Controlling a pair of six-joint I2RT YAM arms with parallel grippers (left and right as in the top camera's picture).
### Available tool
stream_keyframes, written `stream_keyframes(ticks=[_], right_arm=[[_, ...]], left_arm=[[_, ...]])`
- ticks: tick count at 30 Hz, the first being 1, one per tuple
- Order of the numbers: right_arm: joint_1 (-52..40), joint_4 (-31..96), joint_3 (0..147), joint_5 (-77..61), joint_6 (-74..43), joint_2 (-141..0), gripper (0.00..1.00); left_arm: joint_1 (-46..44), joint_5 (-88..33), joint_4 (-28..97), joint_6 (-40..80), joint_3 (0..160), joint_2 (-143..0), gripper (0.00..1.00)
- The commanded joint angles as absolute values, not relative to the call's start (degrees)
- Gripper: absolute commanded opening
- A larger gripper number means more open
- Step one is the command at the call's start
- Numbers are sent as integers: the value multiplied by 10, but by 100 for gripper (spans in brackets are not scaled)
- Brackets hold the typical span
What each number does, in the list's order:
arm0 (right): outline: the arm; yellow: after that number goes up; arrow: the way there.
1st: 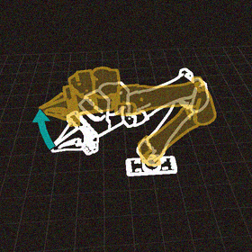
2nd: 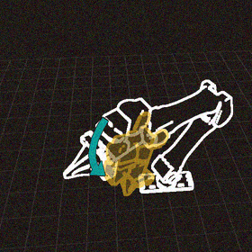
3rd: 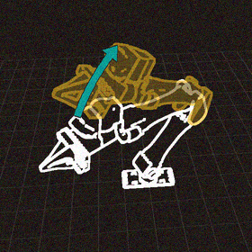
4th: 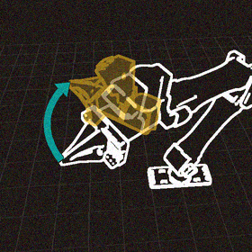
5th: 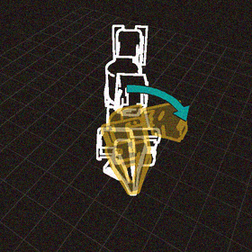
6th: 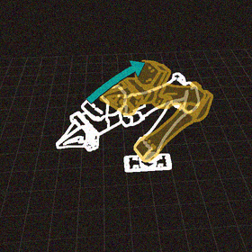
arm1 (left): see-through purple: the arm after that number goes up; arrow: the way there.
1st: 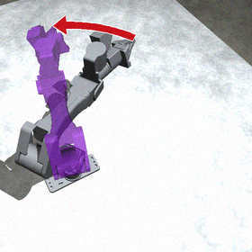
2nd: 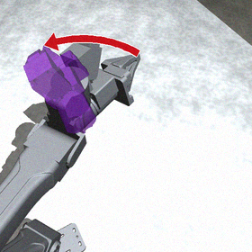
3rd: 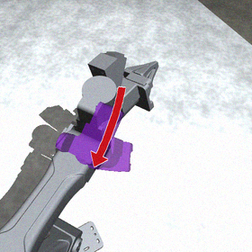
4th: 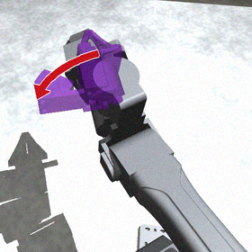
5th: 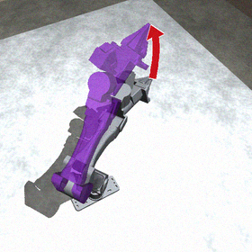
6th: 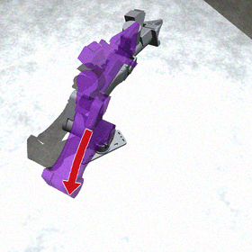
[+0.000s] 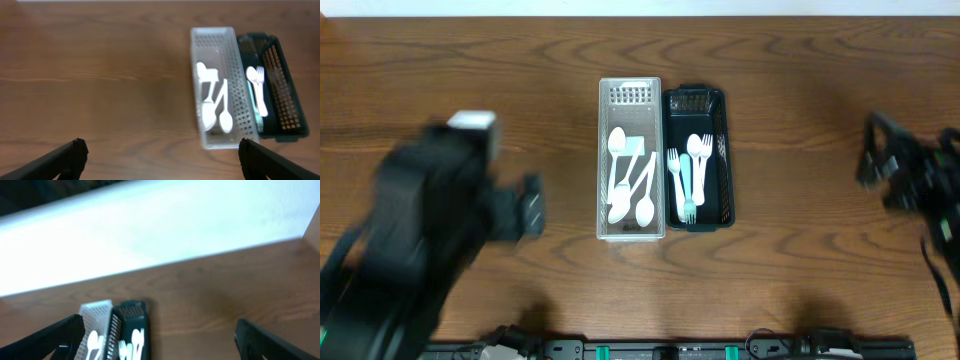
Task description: Pack container
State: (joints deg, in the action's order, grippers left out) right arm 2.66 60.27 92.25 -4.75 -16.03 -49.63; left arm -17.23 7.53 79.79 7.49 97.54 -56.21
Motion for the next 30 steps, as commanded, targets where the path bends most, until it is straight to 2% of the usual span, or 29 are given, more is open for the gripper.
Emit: stream_keyframes(ticks=[1,11,21,30], right_arm=[[21,619,921,-56,-151,-458,99],[21,688,921,-56,-152,-404,99],[21,728,921,-57,-152,-404,99],[21,726,921,-49,-207,-404,99]], left_arm=[[-170,143,816,71,978,-502,98],[-170,151,863,72,978,-395,98],[-170,151,872,72,978,-387,98],[-170,151,872,72,978,-387,98]])
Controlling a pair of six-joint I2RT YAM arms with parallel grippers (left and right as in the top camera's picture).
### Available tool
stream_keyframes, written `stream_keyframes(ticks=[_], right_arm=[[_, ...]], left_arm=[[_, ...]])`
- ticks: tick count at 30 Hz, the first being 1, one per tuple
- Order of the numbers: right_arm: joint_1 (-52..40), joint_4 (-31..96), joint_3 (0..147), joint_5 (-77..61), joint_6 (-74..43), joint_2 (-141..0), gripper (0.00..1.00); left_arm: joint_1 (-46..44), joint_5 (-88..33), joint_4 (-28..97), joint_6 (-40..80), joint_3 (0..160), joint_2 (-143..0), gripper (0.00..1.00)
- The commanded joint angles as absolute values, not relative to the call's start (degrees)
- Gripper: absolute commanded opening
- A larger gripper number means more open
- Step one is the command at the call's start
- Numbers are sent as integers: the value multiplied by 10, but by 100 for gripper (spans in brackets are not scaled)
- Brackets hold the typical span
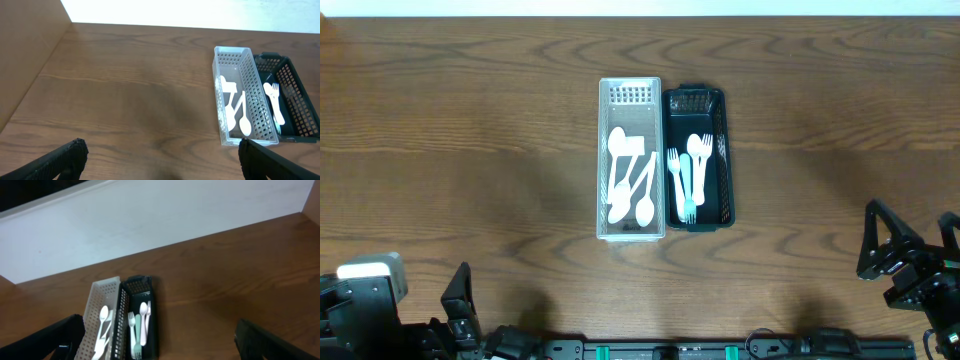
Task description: Pack container
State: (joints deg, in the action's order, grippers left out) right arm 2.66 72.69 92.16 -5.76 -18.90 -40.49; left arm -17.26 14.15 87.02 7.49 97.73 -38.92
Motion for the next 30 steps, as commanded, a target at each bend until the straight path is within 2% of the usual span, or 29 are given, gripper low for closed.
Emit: stream_keyframes(ticks=[1,19,25,30], right_arm=[[21,726,921,-40,-208,-404,99],[21,707,888,103,-208,-397,99],[21,603,778,98,-228,-327,99],[21,530,623,98,-264,-231,99]], left_arm=[[-170,151,872,72,978,-387,98],[-170,151,872,72,978,-387,98],[-170,151,872,72,978,-387,98],[-170,151,872,72,978,-387,98]])
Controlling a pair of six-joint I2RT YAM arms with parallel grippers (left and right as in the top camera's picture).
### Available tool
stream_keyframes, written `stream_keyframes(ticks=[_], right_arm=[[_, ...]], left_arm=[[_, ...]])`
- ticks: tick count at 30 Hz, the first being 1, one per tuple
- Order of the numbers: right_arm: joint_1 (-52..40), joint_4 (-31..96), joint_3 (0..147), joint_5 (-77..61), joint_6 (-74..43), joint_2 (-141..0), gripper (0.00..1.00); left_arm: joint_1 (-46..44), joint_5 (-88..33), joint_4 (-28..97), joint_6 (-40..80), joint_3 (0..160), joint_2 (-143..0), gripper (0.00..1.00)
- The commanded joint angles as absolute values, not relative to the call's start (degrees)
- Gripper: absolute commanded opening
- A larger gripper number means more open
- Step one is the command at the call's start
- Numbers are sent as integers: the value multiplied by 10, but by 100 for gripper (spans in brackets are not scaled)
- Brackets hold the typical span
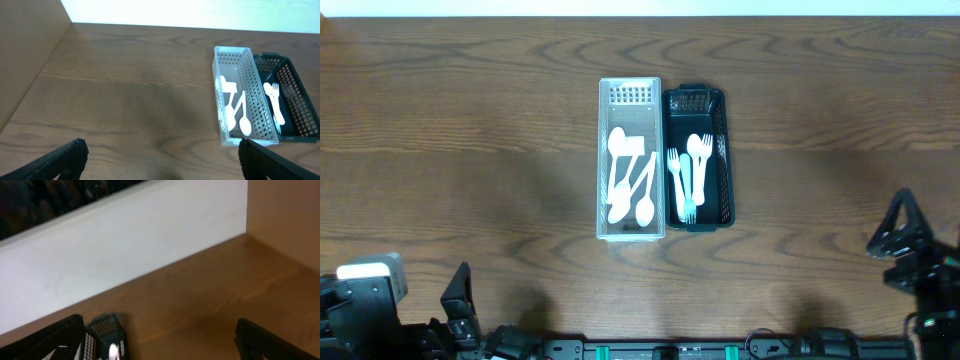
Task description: Pack container
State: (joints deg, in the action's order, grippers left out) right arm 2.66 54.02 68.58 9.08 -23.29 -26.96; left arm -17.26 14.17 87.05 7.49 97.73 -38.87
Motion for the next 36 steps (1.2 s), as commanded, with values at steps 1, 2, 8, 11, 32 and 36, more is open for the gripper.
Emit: stream_keyframes(ticks=[1,2,8,11,32,36], right_arm=[[21,524,593,98,-272,-212,99],[21,518,568,98,-278,-196,99],[21,472,416,98,-331,-118,99],[21,444,355,99,-389,-98,99],[21,364,102,107,-454,-3,99],[21,364,92,112,-454,-3,99]], left_arm=[[-170,151,872,72,978,-387,98],[-170,151,872,72,978,-387,98],[-170,151,872,72,978,-387,98],[-170,151,872,72,978,-387,98],[-170,151,872,72,978,-387,98],[-170,151,872,72,978,-387,98]])
